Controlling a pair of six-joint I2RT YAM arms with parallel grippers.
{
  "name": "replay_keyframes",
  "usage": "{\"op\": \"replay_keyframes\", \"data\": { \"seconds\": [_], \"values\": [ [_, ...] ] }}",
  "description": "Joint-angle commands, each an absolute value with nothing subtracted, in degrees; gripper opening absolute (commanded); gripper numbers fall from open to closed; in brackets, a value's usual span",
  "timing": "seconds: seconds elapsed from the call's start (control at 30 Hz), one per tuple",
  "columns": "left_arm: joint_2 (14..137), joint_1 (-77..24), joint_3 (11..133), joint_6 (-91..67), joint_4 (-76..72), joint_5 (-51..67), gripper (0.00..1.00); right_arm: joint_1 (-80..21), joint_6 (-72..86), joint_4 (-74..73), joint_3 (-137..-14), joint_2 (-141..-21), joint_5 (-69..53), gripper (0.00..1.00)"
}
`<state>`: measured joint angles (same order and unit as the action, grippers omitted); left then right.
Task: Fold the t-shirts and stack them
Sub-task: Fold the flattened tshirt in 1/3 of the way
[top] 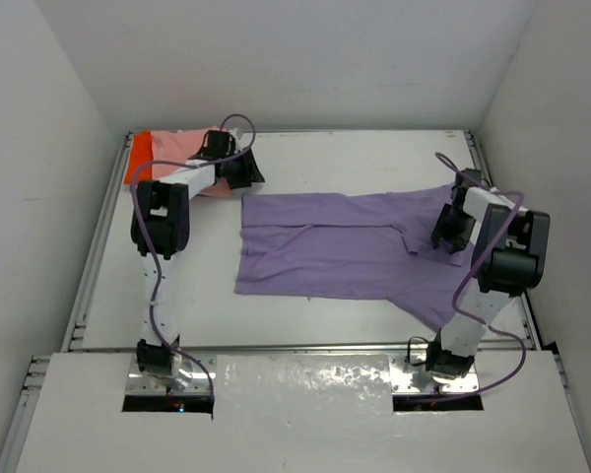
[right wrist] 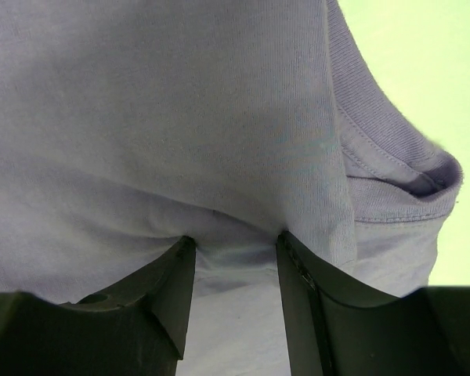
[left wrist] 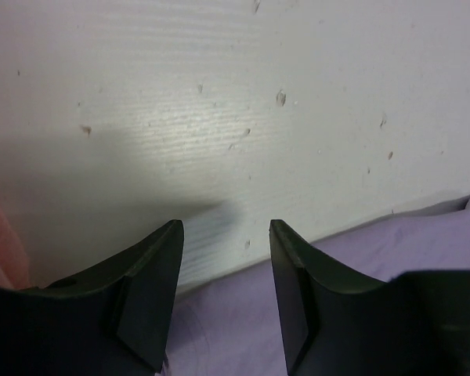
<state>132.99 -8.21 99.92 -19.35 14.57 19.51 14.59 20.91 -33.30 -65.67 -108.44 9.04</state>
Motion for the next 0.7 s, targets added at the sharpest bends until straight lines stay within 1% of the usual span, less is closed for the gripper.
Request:
{"op": "replay_keyframes", "data": {
  "seconds": [0.0,0.1,0.2,0.4,0.47,0.6,0.67],
  "values": [
    [136.1,-8.4,102.6,-18.5,13.6,18.7,0.47,15.4,19.3,-32.3,-67.4,-110.3,10.8,0.45],
    [134.9,-8.5,102.5,-19.3,12.8,20.0,0.47,15.5,18.7,-32.1,-68.6,-110.0,8.3,0.45],
    [130.4,-8.9,102.6,-18.8,14.1,19.1,0.48,15.3,18.2,-32.3,-70.0,-108.0,6.9,0.45],
    [130.1,-9.5,109.2,-14.7,27.4,13.9,0.48,15.0,17.4,-32.3,-72.1,-105.5,3.4,0.45],
    [128.4,-9.6,106.1,-14.5,27.4,13.0,0.47,14.5,16.4,-32.3,-73.0,-105.7,2.3,0.45],
    [123.1,-10.1,100.8,-14.7,22.5,14.4,0.45,12.7,16.4,-30.8,-77.9,-108.9,1.6,0.45],
    [121.8,-10.6,99.2,-14.6,21.2,17.5,0.44,12.5,17.3,-28.5,-80.1,-111.3,1.0,0.45]
  ]
}}
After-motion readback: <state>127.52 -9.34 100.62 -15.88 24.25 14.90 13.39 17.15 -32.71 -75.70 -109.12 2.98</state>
